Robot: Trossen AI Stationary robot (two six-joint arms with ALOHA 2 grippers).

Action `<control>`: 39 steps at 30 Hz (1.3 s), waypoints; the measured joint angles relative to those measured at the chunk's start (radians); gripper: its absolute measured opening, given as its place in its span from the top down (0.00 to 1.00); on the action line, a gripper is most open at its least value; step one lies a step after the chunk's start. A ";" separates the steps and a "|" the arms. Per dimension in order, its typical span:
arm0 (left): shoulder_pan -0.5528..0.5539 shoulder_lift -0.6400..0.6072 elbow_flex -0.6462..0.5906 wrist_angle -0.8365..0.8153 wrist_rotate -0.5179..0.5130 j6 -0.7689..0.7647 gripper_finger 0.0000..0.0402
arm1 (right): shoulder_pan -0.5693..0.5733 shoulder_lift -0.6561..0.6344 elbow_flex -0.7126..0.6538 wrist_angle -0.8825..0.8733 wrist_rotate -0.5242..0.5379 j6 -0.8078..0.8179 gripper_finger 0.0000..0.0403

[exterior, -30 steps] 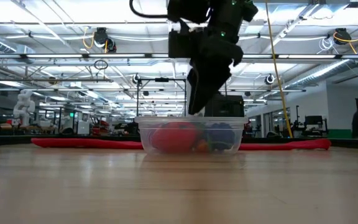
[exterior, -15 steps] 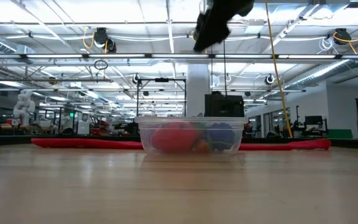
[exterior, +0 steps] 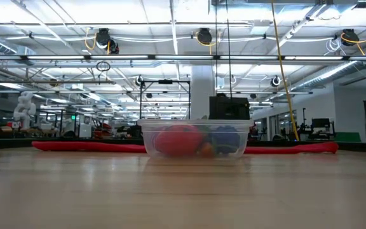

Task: Pick and placing Produce into tupperware
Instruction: Put the pink peach in the transparent bin

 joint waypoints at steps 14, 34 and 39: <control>0.020 0.166 0.000 0.051 0.005 0.316 0.26 | -0.023 0.000 0.000 -0.002 0.002 0.000 0.43; 0.228 -0.228 -0.441 0.407 0.388 0.551 0.26 | -0.066 -0.062 -0.001 -0.029 0.002 0.004 0.43; 0.340 -0.380 -0.591 0.551 0.417 0.517 0.26 | -0.078 -0.061 -0.001 -0.004 0.002 0.000 0.43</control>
